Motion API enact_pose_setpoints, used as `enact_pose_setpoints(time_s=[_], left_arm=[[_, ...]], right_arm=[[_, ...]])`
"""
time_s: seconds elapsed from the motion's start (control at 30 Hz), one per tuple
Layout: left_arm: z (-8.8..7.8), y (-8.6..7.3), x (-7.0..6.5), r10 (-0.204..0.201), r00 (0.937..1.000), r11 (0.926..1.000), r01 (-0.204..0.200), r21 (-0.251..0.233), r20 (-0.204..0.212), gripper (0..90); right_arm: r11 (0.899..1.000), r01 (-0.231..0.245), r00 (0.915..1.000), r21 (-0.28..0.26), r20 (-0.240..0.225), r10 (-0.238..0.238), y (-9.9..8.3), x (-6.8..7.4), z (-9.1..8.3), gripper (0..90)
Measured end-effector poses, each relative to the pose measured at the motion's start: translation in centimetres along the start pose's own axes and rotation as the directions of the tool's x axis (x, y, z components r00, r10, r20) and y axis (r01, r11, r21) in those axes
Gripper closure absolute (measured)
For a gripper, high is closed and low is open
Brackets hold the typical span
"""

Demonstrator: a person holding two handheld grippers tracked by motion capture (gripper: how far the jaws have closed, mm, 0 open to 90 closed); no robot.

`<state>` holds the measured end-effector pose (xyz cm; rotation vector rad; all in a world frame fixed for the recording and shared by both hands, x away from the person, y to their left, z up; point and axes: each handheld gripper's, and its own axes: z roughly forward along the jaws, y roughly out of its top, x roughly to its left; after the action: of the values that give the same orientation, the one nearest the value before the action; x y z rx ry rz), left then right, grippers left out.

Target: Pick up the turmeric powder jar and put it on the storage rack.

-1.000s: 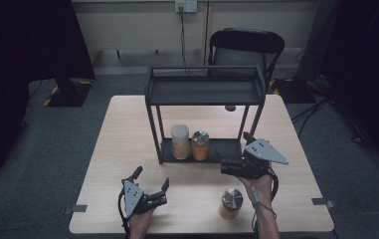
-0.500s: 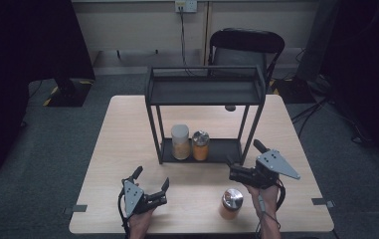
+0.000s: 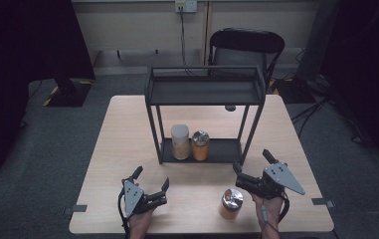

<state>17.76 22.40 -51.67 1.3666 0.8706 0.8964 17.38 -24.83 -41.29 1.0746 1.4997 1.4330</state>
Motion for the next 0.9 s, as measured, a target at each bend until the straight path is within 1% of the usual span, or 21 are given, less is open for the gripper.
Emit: enact_pose_setpoints(time_s=[0.1,0.17,0.37,0.47,0.57,0.6,0.67,0.73,0.83,0.9], left_arm=[[0.0,0.0,0.0,0.0,1.0,1.0,0.0,0.0,-0.001,1.0],[0.0,0.0,0.0,0.0,1.0,1.0,0.0,0.0,-0.001,1.0],[0.0,0.0,0.0,0.0,1.0,1.0,0.0,0.001,-0.001,1.0],[0.0,0.0,0.0,0.001,1.0,1.0,-0.001,0.0,-0.001,1.0],[0.0,0.0,0.0,0.0,1.0,1.0,0.0,0.0,-0.001,1.0],[0.0,0.0,0.0,0.0,1.0,1.0,0.0,0.0,-0.001,1.0],[0.0,0.0,0.0,0.0,1.0,1.0,0.0,0.0,-0.001,1.0],[0.0,0.0,0.0,0.0,1.0,1.0,0.0,0.0,-0.002,1.0],[0.0,0.0,0.0,0.0,1.0,1.0,0.0,0.0,-0.002,1.0],[0.0,0.0,0.0,-0.001,1.0,1.0,0.001,0.001,-0.002,1.0]], right_arm=[[1.0,-0.01,0.9999,-0.011,0.012,0.01,-0.6,0.0,-0.4,0.5],[1.0,-0.011,0.9995,-0.007,0.031,0.012,-0.9,0.1,-0.5,0.3],[1.0,-0.014,0.9967,-0.028,0.08,0.016,-2.6,0.7,-1.2,0.0],[0.999,-0.006,0.9942,-0.036,0.107,0.009,-3.5,1.0,-1.6,0.0],[0.999,-0.019,0.9913,-0.035,0.129,0.024,-4.2,1.1,-1.7,0.0],[0.999,-0.025,0.9906,-0.024,0.134,0.028,-4.2,1.1,-1.7,0.0],[0.999,-0.035,0.9896,-0.018,0.139,0.037,-4.4,1.0,-1.8,0.0],[1.0,-0.025,0.9871,-0.012,0.158,0.026,-4.7,1.2,-1.8,0.0],[1.0,-0.025,0.9848,-0.01,0.172,0.026,-5.2,1.2,-1.7,0.0],[1.0,-0.007,0.9837,-0.008,0.179,0.008,-5.7,1.3,-1.6,0.1]])
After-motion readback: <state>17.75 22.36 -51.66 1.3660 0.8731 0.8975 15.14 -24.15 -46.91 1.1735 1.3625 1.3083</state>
